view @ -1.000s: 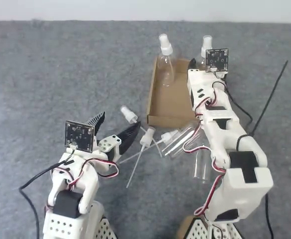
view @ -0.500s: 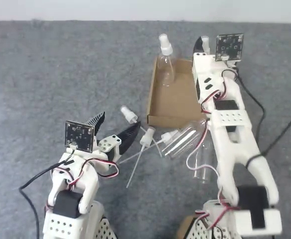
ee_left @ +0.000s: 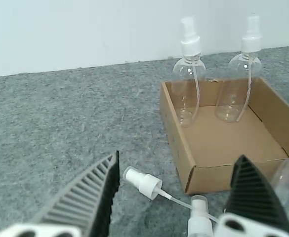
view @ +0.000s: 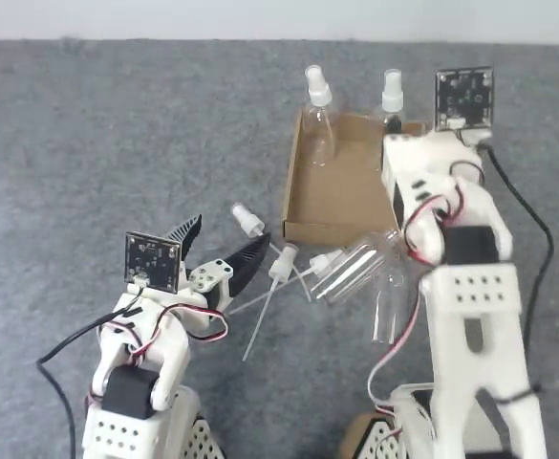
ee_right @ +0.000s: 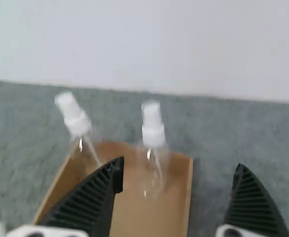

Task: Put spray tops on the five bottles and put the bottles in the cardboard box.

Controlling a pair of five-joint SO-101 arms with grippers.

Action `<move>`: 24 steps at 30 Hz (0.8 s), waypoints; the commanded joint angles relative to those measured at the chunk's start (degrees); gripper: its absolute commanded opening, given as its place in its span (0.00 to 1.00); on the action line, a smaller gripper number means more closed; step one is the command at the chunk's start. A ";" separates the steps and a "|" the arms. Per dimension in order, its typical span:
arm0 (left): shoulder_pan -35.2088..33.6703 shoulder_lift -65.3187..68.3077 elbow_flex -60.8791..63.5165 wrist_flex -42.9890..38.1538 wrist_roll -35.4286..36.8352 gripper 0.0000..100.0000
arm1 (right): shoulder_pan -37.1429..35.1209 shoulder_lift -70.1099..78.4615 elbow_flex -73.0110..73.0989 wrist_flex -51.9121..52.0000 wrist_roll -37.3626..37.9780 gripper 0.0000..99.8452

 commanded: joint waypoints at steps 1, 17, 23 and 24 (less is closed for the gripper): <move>-0.44 -0.79 -0.40 -1.49 -0.35 0.33 | 0.31 -9.36 -0.88 17.01 1.05 0.29; -0.44 -0.79 -0.40 -1.41 -0.35 0.33 | 13.93 -8.84 7.47 27.74 13.98 0.29; -0.44 -0.79 -0.40 -1.41 -0.35 0.33 | 13.85 4.97 7.38 27.38 14.07 0.29; -0.44 -0.79 -0.40 -1.41 -0.35 0.33 | 13.67 6.81 7.38 27.38 14.15 0.29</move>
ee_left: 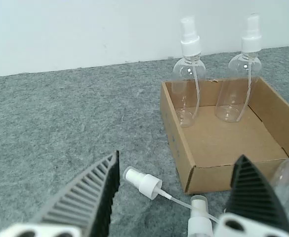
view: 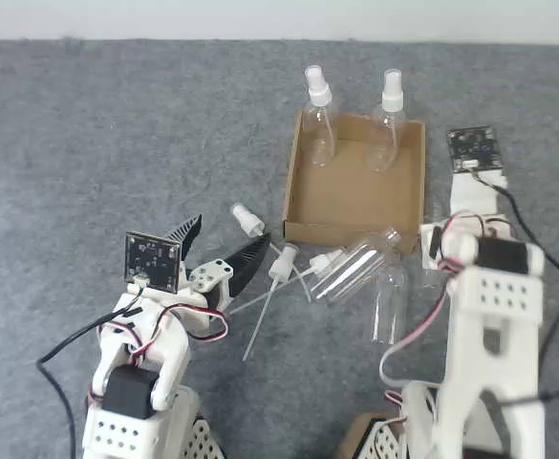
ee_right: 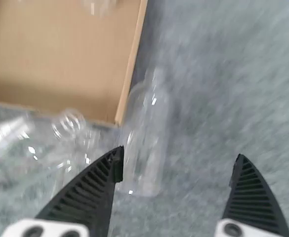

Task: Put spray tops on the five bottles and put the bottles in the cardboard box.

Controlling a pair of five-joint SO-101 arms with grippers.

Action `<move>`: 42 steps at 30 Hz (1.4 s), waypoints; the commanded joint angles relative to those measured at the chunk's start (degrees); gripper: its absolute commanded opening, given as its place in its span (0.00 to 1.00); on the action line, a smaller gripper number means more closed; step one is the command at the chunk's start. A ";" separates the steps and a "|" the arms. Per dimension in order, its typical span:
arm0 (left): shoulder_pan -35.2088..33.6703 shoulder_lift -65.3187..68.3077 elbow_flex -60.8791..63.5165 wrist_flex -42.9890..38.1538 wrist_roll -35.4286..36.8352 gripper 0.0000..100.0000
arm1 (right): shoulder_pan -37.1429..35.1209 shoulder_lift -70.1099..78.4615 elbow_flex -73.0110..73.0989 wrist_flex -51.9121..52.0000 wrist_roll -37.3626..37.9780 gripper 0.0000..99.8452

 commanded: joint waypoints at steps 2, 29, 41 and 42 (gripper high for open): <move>-0.44 -0.79 -0.40 -1.41 -0.35 0.33 | 0.13 9.80 -0.53 -0.84 1.05 0.29; -0.44 -0.79 0.13 -1.41 -0.35 0.33 | 14.90 25.36 -0.44 -8.22 1.05 0.17; -0.44 -0.79 0.13 -1.23 0.09 0.33 | 32.92 25.01 -0.35 -7.78 24.88 0.15; -0.44 -0.79 0.13 -1.05 0.09 0.33 | 34.24 25.01 -0.35 -7.78 26.90 0.15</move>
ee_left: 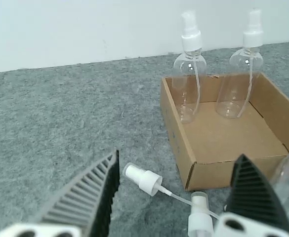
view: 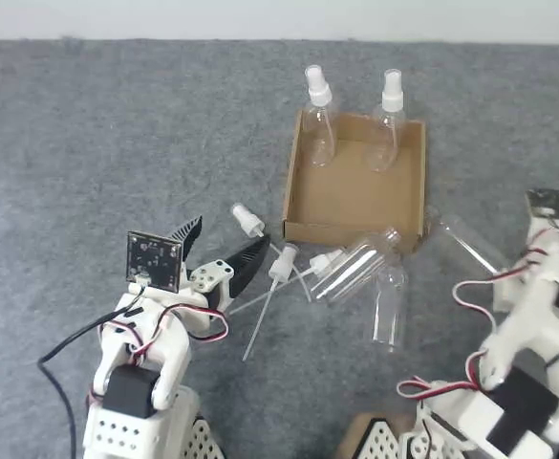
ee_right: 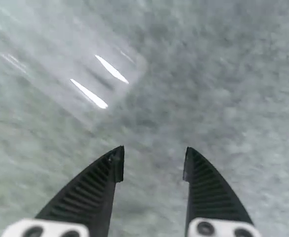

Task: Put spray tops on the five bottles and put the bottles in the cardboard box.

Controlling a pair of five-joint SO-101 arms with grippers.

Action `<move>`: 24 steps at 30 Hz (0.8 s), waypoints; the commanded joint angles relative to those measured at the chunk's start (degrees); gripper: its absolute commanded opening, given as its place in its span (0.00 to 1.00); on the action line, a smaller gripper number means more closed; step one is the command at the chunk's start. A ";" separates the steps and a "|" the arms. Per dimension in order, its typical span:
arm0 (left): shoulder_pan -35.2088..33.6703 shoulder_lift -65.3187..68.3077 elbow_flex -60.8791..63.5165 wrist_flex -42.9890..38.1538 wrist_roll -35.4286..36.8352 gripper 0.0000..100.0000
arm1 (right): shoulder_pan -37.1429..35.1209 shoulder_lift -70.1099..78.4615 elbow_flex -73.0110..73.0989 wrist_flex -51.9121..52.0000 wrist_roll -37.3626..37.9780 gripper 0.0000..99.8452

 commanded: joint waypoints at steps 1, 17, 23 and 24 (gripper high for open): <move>-0.35 -0.79 -0.48 -0.97 -0.18 0.33 | 6.20 -0.66 -0.26 -0.22 10.11 0.15; -5.01 -0.88 3.12 5.63 -6.07 0.33 | 4.09 -9.01 -9.67 15.34 16.18 0.30; -5.63 -0.88 5.23 2.46 -6.24 0.33 | -12.44 -12.44 -17.14 21.23 11.96 0.30; -5.63 -0.88 5.23 2.46 -6.24 0.33 | -15.16 -12.09 -17.76 21.76 11.78 0.30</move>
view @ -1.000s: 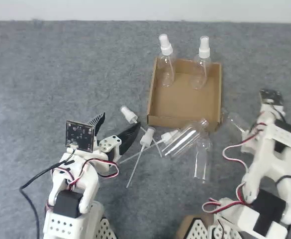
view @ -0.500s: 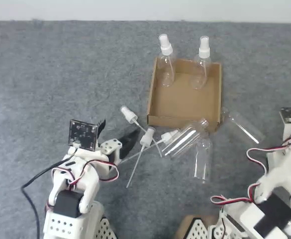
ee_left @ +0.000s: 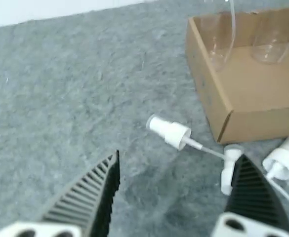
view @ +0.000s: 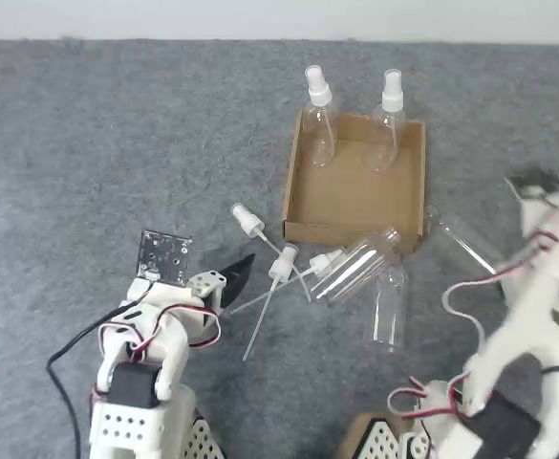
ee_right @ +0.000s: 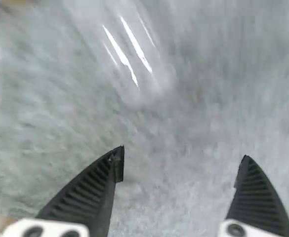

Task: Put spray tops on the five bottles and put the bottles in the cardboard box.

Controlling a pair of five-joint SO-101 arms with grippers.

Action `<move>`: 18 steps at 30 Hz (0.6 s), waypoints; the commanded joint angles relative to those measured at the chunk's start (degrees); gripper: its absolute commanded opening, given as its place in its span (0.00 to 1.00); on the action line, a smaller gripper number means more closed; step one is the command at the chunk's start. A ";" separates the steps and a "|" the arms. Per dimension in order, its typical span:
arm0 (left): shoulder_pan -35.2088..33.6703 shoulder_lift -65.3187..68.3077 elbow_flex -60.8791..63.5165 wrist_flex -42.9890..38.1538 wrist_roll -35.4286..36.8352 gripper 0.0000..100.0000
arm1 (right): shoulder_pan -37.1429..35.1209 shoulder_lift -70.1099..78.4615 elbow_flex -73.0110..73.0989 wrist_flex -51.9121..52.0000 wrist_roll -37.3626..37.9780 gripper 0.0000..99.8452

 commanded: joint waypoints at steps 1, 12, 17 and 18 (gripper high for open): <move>-0.44 -0.97 -0.48 -1.85 -0.53 0.33 | -12.79 -2.59 -6.59 3.65 -2.90 0.30; -0.44 -0.97 -0.31 -1.76 -0.53 0.33 | -14.46 17.27 -17.58 -2.68 -2.64 0.30; -0.44 -0.97 -0.40 -1.76 -0.53 0.33 | -12.62 28.79 -25.58 -2.59 -2.64 0.30; -0.44 -0.97 -0.40 -1.76 -0.53 0.33 | -12.62 30.81 -26.55 -2.59 -2.64 0.30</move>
